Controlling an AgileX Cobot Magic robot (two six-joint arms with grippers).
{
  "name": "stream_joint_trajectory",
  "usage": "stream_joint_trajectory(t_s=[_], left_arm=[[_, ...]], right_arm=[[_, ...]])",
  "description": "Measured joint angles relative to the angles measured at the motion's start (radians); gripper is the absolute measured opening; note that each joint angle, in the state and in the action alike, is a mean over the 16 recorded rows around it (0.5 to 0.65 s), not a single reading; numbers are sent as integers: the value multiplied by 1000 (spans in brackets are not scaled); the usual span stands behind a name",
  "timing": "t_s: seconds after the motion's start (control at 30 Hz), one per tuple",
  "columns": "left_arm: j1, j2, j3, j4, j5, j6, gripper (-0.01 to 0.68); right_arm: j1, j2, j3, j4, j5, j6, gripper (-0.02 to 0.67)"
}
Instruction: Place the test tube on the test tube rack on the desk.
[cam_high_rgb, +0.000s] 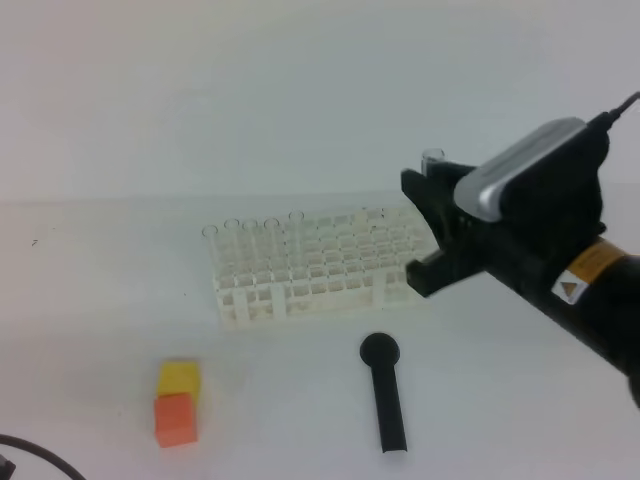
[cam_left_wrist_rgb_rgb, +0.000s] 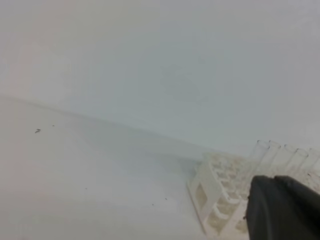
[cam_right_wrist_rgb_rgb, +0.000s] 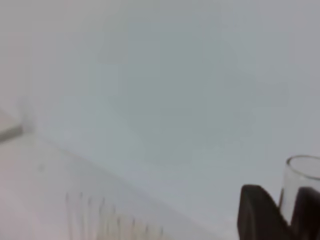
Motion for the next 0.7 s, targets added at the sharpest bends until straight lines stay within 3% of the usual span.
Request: stream_joint_trajectory(t_s=[0.3, 0.7], left_arm=[[0, 0, 0, 0, 0, 6, -1], [0, 0, 0, 0, 0, 1, -1]], right_arm=[[36, 301, -151, -61, -320, 72, 121], [44, 506, -326, -148, -383, 159, 121]])
